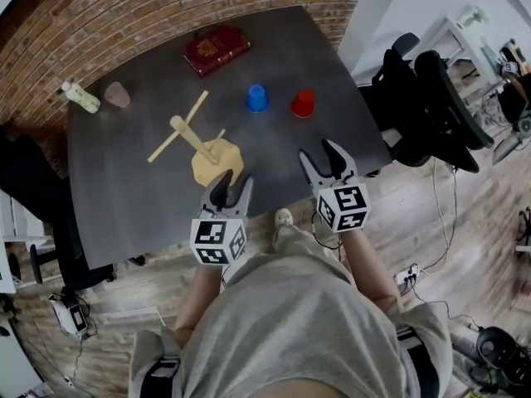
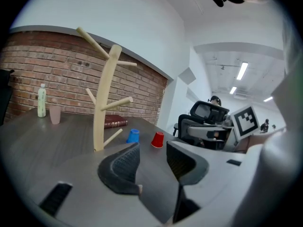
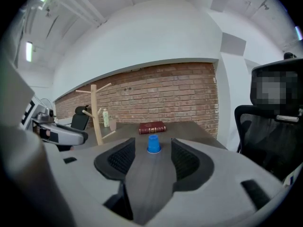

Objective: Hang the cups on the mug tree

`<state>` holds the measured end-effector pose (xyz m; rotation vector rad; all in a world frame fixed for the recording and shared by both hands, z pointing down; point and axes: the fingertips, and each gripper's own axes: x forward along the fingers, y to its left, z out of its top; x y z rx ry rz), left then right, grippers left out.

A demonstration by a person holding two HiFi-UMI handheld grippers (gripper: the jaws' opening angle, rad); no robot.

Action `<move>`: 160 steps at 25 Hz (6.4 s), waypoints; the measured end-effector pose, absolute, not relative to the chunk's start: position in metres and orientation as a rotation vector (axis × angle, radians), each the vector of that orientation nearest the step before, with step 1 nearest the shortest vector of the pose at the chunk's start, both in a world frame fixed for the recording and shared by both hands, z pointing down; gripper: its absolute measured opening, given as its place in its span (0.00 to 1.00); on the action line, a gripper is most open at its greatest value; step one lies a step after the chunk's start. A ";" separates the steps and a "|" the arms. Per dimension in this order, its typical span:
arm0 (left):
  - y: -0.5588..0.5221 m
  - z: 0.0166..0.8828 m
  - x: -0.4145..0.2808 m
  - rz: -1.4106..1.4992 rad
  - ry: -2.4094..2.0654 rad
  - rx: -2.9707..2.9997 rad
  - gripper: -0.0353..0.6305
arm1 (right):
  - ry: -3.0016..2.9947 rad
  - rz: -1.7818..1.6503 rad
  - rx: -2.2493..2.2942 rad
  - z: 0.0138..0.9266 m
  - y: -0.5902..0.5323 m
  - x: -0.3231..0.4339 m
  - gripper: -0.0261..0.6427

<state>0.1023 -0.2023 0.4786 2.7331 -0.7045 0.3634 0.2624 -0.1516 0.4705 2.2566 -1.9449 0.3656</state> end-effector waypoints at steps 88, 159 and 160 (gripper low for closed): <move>-0.229 0.486 0.098 0.369 -1.081 2.602 0.30 | -2.303 0.199 1.804 0.460 -0.286 0.250 0.36; -0.235 0.501 0.010 0.347 -1.454 2.354 0.30 | -2.456 0.432 1.520 0.513 -0.317 0.187 0.41; -0.237 0.502 0.011 0.347 -1.455 2.352 0.30 | -2.447 0.422 1.528 0.514 -0.319 0.192 0.41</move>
